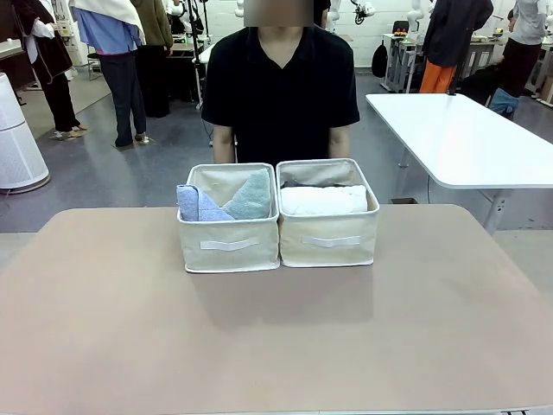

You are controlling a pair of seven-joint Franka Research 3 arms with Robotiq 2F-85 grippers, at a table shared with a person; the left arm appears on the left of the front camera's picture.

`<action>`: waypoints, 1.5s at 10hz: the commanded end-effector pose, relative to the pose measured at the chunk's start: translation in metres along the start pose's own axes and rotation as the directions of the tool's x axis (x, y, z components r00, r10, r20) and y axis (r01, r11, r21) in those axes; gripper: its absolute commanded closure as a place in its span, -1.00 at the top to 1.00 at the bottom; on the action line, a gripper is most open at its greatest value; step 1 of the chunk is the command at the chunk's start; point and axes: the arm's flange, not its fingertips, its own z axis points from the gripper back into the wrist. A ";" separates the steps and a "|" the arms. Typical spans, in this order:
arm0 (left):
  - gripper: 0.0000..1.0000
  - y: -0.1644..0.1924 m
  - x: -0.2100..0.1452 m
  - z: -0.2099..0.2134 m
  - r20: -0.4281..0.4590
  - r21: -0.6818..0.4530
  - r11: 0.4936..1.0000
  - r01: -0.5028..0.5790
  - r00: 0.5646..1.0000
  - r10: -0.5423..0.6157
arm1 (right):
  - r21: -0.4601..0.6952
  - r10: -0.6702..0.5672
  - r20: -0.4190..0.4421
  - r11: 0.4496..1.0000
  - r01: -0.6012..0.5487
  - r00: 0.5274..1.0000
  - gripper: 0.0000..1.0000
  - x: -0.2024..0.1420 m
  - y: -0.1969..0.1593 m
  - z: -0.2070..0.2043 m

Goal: Sort the towels based on their folding style.
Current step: Pick up another triangle-folded towel from the table and place it in the left Fabric basket.

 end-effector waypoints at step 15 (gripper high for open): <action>1.00 -0.002 0.001 0.001 0.004 -0.002 1.000 0.003 1.000 -0.003 | 0.005 -0.005 0.000 1.000 0.005 1.000 1.00 0.000 0.000 0.002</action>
